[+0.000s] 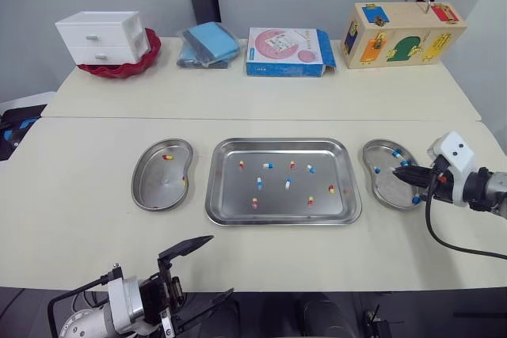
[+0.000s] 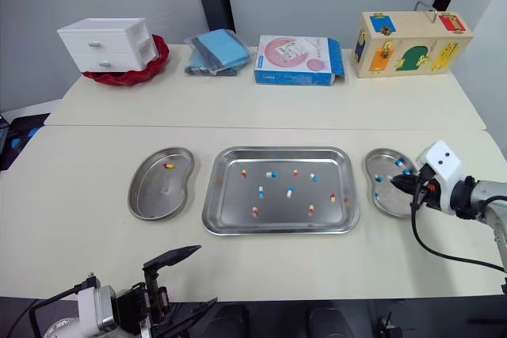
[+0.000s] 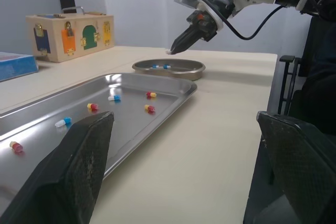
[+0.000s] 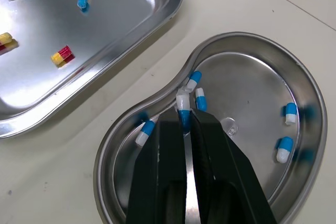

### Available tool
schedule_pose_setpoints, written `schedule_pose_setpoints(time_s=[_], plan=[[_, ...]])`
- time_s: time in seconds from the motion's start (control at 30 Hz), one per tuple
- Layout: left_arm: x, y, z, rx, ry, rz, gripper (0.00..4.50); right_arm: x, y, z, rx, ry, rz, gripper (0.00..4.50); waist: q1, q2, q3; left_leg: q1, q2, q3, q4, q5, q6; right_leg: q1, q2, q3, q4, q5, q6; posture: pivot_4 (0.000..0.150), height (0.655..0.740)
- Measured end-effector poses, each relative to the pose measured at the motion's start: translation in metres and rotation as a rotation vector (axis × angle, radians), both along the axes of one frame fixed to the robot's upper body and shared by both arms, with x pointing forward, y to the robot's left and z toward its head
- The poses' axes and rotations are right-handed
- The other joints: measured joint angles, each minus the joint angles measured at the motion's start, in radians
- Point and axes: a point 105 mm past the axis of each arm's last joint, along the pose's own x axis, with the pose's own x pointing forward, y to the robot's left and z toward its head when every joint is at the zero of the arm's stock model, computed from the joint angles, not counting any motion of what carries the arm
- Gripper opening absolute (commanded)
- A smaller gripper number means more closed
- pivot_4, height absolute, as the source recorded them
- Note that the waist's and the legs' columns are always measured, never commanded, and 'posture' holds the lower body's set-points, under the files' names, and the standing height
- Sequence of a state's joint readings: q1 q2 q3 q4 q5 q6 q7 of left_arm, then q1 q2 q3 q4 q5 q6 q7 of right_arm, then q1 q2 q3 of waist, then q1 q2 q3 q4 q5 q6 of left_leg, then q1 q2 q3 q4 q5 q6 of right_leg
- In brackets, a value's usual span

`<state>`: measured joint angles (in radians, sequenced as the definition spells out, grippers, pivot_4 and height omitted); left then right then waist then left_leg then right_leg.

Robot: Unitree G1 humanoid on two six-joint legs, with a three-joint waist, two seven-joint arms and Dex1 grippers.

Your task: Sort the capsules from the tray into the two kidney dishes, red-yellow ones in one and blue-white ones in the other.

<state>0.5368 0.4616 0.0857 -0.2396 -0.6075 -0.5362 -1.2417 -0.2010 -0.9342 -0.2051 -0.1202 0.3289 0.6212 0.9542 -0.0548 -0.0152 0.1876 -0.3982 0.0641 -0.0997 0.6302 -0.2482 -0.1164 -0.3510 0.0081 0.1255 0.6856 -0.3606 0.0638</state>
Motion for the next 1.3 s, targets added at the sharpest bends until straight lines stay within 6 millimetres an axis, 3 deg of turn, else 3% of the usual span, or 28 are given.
schedule_pose_setpoints(time_s=[0.8, 1.1, 1.3], plan=[[-0.002, 0.01, -0.015, 0.002, -0.001, 0.008, 4.5, 0.001, -0.006, -0.001, -0.028, -0.002, -0.013, 0.02, 0.001, 0.0, 0.0, 0.0, 0.0, 0.0, 0.0, 0.0, 0.0, 0.0, 0.0, 0.0, 0.001, 0.0, 0.0, 0.15, 0.74], [-0.001, 0.012, -0.016, -0.005, -0.015, 0.012, 4.5, 0.001, -0.006, 0.0, -0.032, -0.004, -0.013, 2.45, 0.001, 0.001, 0.0, 0.001, 0.0, 0.0, 0.001, 0.0, 0.0, 0.001, 0.0, 0.0, 0.001, 0.0, 0.0, 0.15, 0.74], [-0.001, 0.014, -0.018, 0.001, -0.012, 0.016, 4.5, 0.001, -0.007, 0.001, -0.038, -0.004, -0.014, 4.38, 0.001, 0.001, 0.0, 0.001, 0.0, 0.0, 0.001, 0.0, 0.0, 0.001, 0.0, 0.0, 0.002, 0.0, 0.0, 0.15, 0.74]])
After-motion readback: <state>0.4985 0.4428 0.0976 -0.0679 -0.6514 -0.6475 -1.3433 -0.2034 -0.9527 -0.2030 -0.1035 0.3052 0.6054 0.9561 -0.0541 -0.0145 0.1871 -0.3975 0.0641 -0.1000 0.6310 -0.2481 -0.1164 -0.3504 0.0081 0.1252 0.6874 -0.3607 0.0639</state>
